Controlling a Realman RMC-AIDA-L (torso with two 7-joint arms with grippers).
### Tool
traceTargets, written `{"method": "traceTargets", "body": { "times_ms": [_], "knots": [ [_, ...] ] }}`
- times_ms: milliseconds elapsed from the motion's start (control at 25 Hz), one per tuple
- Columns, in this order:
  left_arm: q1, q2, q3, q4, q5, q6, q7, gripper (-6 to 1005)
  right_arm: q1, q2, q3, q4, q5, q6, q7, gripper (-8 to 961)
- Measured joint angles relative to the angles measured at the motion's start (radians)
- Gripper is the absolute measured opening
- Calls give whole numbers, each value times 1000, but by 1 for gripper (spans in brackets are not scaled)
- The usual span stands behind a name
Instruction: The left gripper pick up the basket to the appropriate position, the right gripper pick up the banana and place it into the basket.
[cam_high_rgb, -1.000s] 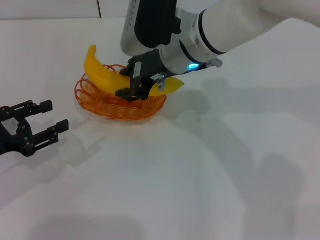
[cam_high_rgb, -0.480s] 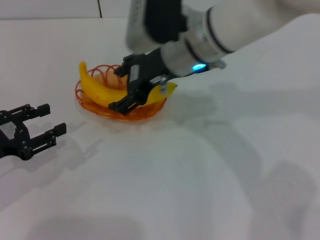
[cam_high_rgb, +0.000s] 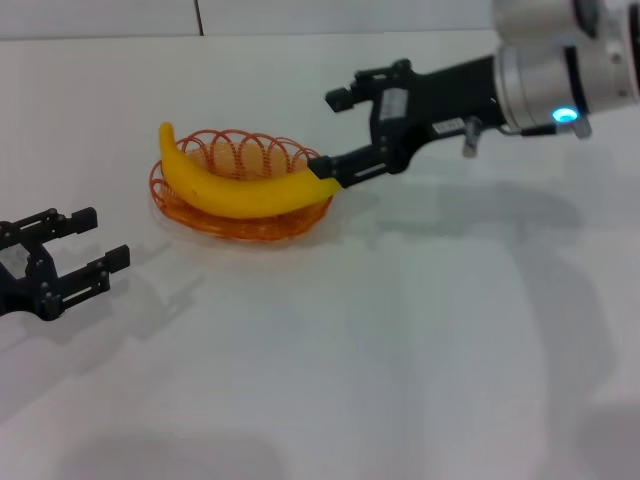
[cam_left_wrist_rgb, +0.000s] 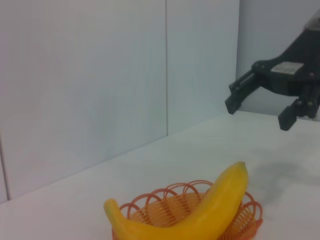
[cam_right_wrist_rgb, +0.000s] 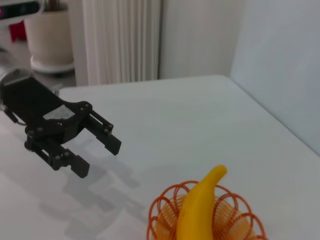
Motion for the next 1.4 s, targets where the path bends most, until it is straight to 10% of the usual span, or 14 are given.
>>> {"method": "traceTargets", "body": {
  "times_ms": [440,1400],
  "knots": [
    [-4,-1,0,0,-3,0,0,636,-11,-2,262,316,49,-49,-295,884],
    [4,-9,-26,-2,3,0,22,636,-148,-8,355,361,45,-61,-394,884]
  ]
}}
